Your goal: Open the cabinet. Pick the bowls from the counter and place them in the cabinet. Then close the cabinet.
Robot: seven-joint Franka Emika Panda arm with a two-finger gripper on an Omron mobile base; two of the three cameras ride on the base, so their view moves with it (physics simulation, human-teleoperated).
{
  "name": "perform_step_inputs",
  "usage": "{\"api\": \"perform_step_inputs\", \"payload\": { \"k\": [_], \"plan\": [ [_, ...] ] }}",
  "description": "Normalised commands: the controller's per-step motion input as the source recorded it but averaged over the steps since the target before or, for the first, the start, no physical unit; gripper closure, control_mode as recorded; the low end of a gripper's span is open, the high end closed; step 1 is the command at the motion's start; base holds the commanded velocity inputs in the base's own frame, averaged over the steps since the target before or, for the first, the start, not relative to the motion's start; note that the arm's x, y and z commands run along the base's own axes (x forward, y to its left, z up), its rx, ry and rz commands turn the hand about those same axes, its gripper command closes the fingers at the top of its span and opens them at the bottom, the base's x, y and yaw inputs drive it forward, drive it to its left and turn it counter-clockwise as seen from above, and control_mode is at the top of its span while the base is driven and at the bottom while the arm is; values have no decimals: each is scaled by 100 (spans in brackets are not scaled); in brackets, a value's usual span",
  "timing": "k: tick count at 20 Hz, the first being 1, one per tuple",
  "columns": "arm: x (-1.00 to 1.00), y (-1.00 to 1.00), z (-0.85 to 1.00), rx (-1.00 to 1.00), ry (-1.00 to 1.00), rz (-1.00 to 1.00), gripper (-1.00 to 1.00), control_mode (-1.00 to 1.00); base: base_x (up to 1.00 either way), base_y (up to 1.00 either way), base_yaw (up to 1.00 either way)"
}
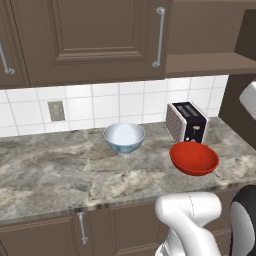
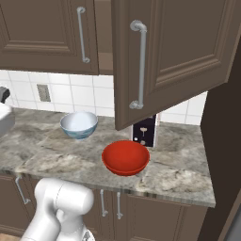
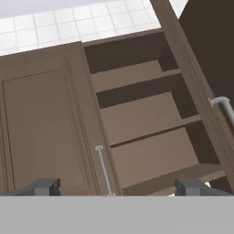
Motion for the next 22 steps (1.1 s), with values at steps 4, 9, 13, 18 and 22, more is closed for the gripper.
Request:
{"api": "perform_step_inputs", "payload": {
  "k": [4,9,13,18,22],
  "plan": [
    [5,-47,-26,2,-3,-3,-100,-100,0,0,0],
    [30,-1,-21,0,0,-1,-100,-100,0,0,0],
    [38,0,-14,0,-1,-4,-100,-100,0,0,0],
    [35,-11,-16,0,-6,-1,-100,-100,0,0,0],
    [43,-22,-18,0,-6,0,-100,-100,0,0,0]
  ]
}}
